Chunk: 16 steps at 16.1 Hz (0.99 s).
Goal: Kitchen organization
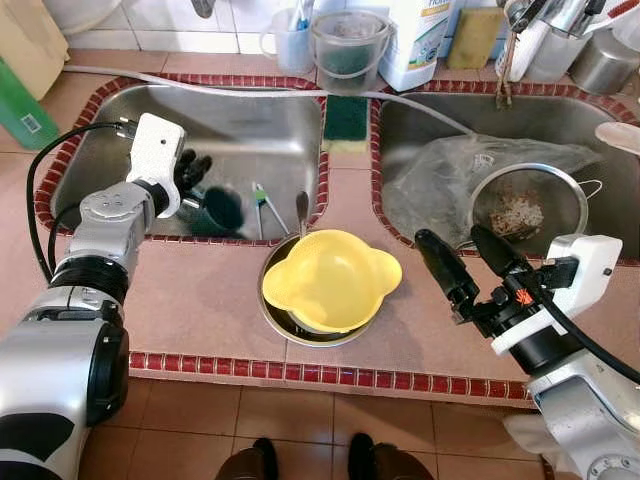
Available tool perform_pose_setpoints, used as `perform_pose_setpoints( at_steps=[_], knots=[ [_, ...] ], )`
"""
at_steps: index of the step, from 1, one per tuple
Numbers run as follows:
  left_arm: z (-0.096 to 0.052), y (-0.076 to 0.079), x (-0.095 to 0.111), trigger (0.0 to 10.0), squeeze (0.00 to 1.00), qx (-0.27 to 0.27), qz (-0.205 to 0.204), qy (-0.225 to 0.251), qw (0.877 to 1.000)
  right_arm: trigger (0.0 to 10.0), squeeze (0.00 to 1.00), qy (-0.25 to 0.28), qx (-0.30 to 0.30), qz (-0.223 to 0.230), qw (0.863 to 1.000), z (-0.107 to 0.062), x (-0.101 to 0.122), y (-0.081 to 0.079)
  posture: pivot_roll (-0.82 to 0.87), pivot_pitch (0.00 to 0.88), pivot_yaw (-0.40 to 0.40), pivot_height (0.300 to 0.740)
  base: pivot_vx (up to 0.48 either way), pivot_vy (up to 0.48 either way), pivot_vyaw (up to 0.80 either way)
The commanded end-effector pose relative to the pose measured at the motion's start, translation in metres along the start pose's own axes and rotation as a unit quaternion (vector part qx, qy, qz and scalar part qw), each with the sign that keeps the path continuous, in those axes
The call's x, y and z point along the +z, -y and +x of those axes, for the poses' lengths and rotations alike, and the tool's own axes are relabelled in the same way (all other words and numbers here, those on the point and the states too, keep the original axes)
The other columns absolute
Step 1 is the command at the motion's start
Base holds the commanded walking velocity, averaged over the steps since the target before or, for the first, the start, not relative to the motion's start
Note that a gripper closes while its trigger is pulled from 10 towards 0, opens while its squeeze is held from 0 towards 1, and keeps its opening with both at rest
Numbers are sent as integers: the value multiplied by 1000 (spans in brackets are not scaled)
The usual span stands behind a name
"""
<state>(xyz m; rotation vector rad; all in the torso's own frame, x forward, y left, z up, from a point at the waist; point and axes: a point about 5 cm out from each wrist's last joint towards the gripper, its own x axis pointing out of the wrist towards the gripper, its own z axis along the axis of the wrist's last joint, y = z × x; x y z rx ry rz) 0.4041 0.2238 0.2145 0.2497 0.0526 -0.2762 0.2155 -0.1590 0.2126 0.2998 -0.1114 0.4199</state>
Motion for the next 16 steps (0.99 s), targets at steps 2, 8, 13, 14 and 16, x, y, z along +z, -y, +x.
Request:
perform_pose_setpoints(
  at_steps=[2,8,13,14,16],
  knots=[
    [-3,-7,0,10000,1000,5,-2,-8,1000,10000,0,4,5,-2,1000,0,2,-2,-80,282,38,740,0,0,0],
    [-3,-10,9,10000,1000,8,-11,18,1000,10000,0,6,15,-5,1000,9,-3,-2,-51,244,34,740,0,0,0],
    [-7,-2,13,10000,0,-15,-19,65,998,10000,0,20,47,-9,999,25,-4,-4,-18,191,24,740,0,0,0],
    [-9,-2,13,10000,0,-14,-24,74,997,10000,0,23,53,-12,998,27,-4,-4,-12,179,24,740,0,0,0],
    [-18,3,14,10000,0,-5,-39,103,994,10000,0,29,65,-21,997,35,-6,-4,1,151,20,740,0,0,0]
  ],
)
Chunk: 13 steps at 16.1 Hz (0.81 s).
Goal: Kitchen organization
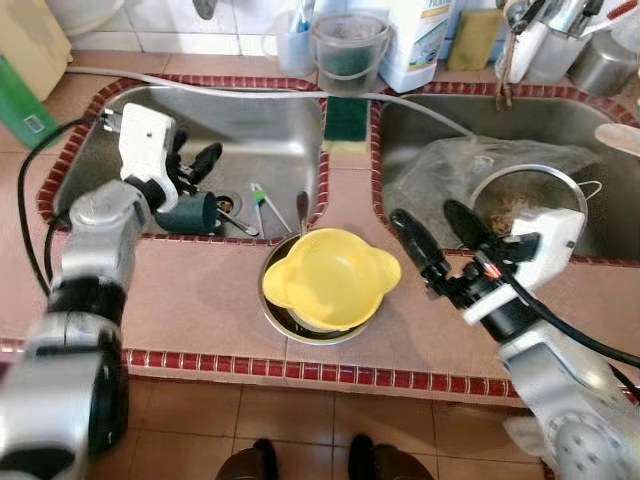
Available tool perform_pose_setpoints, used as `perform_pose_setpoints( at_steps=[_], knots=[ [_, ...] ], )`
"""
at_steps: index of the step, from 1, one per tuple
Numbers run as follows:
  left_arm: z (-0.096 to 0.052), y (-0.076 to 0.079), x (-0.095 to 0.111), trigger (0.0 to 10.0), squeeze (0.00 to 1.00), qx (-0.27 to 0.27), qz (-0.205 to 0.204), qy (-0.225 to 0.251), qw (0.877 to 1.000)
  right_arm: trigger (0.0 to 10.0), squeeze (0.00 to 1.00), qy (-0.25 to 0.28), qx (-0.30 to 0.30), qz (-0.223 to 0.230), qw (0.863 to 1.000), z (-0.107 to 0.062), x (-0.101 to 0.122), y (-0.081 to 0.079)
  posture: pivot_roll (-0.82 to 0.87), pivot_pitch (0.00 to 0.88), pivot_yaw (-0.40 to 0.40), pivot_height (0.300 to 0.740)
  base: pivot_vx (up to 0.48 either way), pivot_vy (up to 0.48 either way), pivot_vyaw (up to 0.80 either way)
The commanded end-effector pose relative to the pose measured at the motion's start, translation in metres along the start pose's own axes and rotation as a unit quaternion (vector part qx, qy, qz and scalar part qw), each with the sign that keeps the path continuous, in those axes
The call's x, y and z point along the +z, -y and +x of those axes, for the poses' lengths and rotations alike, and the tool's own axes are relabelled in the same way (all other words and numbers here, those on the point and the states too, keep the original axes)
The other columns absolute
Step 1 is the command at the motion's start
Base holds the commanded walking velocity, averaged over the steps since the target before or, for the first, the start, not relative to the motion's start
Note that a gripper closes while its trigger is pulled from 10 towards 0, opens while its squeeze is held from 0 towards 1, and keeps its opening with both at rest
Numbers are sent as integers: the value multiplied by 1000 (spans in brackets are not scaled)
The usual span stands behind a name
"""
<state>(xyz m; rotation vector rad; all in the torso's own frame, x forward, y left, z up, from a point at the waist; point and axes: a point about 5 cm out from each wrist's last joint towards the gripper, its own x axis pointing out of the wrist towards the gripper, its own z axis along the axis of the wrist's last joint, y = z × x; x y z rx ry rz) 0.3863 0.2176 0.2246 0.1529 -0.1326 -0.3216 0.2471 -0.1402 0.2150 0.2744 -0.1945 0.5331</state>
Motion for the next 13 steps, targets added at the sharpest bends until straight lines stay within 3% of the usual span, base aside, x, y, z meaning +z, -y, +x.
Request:
perform_pose_setpoints(
  at_steps=[1,5,7,8,10,13],
  knots=[
    [-10,1,6,10000,0,24,-5,30,999,10000,0,4,5,-9,1000,3,-3,0,4,143,19,740,0,0,0],
    [-28,19,9,10000,0,49,33,68,996,10000,0,-3,11,-62,998,10,-12,0,15,108,5,740,0,0,0],
    [-40,46,-1,10000,0,38,-5,59,998,10000,0,1,25,-94,995,18,-18,-4,23,83,-6,740,0,0,0],
    [-41,50,-4,10000,0,37,-17,52,998,10000,0,4,25,-96,995,19,-18,-4,24,82,-6,740,0,0,0],
    [-52,72,-13,10000,0,30,-27,45,998,10000,0,16,27,-100,994,24,-21,-7,25,68,-12,740,0,0,0],
    [-64,93,-19,10000,0,3,-16,21,1000,10000,0,6,23,-101,995,24,-28,-3,26,59,-20,740,0,0,0]
  ],
)
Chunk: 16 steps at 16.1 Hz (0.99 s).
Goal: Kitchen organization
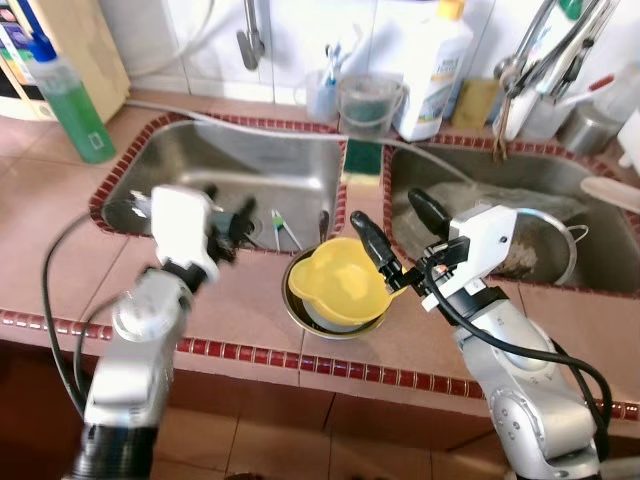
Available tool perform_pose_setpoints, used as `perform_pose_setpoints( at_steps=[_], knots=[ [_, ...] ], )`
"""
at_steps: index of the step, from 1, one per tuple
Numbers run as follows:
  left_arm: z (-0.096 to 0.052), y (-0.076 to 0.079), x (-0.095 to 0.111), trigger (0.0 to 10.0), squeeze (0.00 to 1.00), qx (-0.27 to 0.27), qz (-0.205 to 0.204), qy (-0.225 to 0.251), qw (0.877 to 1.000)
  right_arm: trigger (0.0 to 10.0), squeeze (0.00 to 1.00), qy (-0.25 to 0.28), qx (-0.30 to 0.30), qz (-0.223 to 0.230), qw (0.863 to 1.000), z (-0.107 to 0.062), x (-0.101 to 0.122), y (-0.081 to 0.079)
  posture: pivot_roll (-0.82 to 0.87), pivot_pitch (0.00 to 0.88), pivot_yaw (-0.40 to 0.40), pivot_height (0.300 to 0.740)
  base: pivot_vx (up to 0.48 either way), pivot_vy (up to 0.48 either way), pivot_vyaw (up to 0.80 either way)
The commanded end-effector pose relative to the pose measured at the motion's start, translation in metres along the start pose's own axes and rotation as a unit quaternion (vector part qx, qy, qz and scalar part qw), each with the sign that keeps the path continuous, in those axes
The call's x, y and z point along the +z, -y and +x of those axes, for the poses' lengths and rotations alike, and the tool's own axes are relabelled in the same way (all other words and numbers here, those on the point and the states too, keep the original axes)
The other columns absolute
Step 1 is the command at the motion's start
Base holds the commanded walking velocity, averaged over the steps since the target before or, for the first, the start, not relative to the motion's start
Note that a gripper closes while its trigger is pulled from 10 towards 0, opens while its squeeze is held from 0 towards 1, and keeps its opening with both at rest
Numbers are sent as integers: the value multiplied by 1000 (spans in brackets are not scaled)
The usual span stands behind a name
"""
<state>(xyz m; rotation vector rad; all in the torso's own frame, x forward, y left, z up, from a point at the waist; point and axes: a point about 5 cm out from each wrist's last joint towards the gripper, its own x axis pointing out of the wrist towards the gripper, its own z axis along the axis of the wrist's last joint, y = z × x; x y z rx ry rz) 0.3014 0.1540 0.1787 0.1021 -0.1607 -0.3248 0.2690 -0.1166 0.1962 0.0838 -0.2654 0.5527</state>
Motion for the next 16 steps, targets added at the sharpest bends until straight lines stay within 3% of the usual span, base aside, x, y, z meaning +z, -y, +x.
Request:
perform_pose_setpoints(
  at_steps=[1,4,6,12,16],
  knots=[
    [-1,5,3,10000,0,-11,14,-3,1000,10000,0,-8,-6,-4,1000,-2,-4,5,27,56,-24,740,0,0,0],
    [-7,18,1,10000,0,-74,32,-25,996,10000,0,-41,-13,-3,999,-5,-13,27,28,50,-41,740,0,0,0],
    [-8,24,4,10000,0,-98,38,-23,994,10000,0,-59,5,-8,998,-7,-16,33,27,50,-46,740,0,0,0],
    [-17,42,14,10000,0,-189,44,-33,980,10000,0,-126,123,8,984,-11,-25,49,28,53,-79,740,0,0,0],
    [-17,46,27,10000,0,-199,36,-19,979,10000,0,-167,182,-4,969,-12,-25,65,29,59,-101,740,0,0,0]
  ],
)
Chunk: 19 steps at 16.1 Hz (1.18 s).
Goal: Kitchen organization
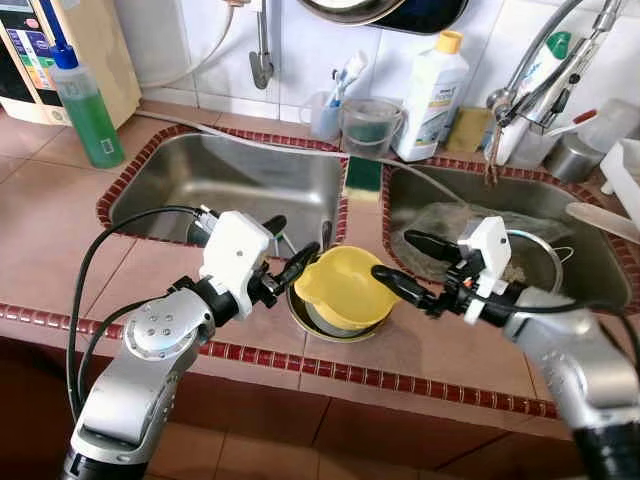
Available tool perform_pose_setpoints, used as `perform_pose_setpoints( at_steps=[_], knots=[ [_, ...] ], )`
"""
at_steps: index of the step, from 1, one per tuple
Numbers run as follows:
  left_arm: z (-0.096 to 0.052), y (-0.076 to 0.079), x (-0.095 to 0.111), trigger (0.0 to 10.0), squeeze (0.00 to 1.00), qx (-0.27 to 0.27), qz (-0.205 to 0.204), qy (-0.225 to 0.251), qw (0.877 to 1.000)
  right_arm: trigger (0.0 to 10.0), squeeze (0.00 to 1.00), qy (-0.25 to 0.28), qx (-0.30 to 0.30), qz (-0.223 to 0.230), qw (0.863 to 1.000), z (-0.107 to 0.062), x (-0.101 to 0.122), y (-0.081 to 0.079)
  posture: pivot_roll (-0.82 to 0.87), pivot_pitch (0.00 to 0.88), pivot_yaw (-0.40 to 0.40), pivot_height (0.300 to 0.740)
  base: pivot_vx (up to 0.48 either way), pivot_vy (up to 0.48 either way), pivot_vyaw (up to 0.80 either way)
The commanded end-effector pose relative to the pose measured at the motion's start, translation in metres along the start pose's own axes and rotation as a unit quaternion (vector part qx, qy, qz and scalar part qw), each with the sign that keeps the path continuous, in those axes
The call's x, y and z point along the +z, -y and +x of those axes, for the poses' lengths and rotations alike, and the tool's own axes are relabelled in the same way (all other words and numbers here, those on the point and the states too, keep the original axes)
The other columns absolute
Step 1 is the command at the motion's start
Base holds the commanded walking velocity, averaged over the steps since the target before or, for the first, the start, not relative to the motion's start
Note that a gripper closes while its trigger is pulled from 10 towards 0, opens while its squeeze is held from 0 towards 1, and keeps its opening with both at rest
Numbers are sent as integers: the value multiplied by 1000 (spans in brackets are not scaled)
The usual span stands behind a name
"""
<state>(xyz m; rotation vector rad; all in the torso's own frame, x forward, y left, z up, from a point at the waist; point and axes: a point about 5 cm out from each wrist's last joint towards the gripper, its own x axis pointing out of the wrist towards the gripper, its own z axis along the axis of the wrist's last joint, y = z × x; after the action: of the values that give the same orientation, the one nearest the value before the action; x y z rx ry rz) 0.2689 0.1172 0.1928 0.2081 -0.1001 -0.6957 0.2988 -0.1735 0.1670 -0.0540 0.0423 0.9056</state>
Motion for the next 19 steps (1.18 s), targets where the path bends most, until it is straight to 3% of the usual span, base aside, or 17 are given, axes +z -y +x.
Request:
perform_pose_setpoints(
  at_steps=[1,3,7,13,19],
  knots=[
    [0,4,7,10000,0,-15,5,9,1000,10000,0,-11,11,-8,1000,-1,1,4,30,63,-105,740,0,0,0],
    [0,8,11,10000,0,-19,7,13,1000,10000,0,-16,8,-9,1000,1,6,21,30,69,-109,740,0,0,0],
    [3,12,16,10000,0,-14,2,17,1000,10000,0,-23,24,-1,999,16,8,36,44,75,-118,740,0,0,0],
    [-2,25,20,10000,0,-38,3,14,999,10000,0,-6,78,38,996,38,10,36,70,85,-137,740,0,0,0],
    [-3,32,25,10000,0,-42,3,15,999,10000,0,-67,122,45,989,38,-9,34,76,95,-152,740,0,0,0]
  ],
)
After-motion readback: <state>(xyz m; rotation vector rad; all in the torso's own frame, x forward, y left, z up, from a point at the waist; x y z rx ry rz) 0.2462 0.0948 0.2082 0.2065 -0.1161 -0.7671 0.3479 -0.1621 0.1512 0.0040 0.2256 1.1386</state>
